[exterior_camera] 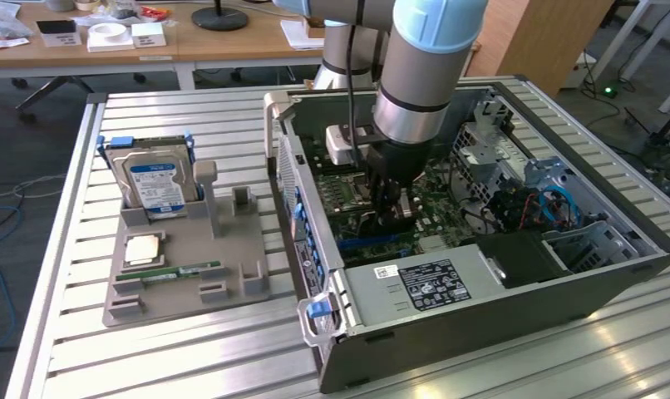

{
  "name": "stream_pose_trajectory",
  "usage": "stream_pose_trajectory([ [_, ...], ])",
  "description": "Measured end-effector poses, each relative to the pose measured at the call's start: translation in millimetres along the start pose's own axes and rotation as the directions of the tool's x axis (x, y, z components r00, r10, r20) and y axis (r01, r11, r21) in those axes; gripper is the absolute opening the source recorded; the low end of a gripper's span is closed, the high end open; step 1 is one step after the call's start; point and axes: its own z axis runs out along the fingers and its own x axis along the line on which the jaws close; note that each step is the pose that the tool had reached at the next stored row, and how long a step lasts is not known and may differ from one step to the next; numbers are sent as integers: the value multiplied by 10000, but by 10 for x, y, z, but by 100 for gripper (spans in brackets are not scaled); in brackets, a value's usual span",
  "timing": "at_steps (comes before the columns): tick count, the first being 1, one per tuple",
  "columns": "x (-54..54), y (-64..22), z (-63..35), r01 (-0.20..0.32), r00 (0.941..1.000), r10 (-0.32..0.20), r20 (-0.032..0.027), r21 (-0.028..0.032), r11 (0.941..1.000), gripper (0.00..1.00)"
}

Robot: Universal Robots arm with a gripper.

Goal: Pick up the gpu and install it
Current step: 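Insert the gpu into the slot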

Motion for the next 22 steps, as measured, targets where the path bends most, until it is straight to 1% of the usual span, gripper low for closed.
stream_pose_trajectory([
  [22,1,1,26,1,10000,-1,-3,-2,10000,26],
])
